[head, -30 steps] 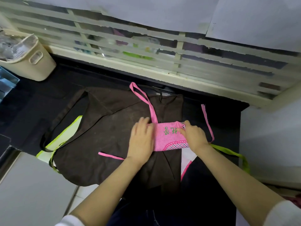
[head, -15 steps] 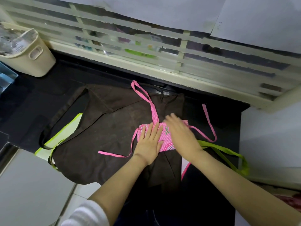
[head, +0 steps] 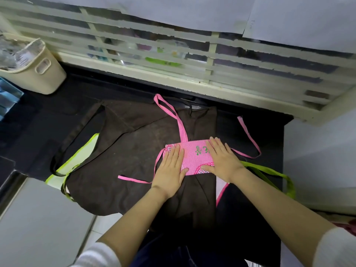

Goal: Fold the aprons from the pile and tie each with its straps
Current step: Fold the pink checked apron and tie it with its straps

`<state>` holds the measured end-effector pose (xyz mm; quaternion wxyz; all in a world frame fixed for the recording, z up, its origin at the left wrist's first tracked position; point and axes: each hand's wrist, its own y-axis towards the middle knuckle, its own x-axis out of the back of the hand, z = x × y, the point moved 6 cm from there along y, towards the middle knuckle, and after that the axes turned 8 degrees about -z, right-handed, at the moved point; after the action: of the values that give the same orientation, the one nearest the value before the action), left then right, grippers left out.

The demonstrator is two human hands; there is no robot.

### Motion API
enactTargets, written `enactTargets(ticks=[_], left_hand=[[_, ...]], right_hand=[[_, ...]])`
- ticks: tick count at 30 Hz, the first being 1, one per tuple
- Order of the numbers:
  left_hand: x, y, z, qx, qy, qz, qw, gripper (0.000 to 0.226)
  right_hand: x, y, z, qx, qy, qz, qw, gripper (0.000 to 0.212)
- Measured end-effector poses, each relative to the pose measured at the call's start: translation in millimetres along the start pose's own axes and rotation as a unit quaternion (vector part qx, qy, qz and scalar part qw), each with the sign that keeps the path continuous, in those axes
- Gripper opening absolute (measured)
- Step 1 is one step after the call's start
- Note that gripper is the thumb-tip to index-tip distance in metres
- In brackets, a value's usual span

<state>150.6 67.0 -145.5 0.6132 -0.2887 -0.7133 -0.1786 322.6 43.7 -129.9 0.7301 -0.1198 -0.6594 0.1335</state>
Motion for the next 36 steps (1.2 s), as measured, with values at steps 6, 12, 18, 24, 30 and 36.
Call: enactTargets(ticks=[6, 12, 18, 24, 30, 36], left_hand=[[-0.9, -9.3, -14.6, -0.013, 0.074, 0.077, 0.994, 0.069], [10.7, -8.2, -20.5, -0.021, 0.131, 0.058, 0.989, 0.058], [36.2, -6.3, -31.9, 0.009, 0.141, 0.094, 0.986, 0.063], [49.2, -30.3, -84.8, -0.075, 0.032, -0.040, 0.996, 0.050], [14.3, -77.9, -110.3, -0.089, -0.036, 0.028, 0.995, 0.080], [9.2, -80.7, -110.8, -0.075, -0.009, 0.001, 0.997, 0.092]], right_hand=[[28.0, 15.9, 8.0, -0.002, -0.055, -0.062, 0.997, 0.088], [36.9, 15.9, -9.3, -0.043, 0.137, -0.056, 0.988, 0.046], [32.6, -11.7, -9.5, -0.076, 0.292, 0.044, 0.952, 0.025], [8.3, -63.0, -5.0, -0.146, 0.461, 0.079, 0.872, 0.021], [-17.0, -101.2, -2.0, -0.216, 0.529, 0.128, 0.811, 0.023], [-9.5, -124.0, 14.2, -0.179, 0.540, 0.143, 0.810, 0.023]])
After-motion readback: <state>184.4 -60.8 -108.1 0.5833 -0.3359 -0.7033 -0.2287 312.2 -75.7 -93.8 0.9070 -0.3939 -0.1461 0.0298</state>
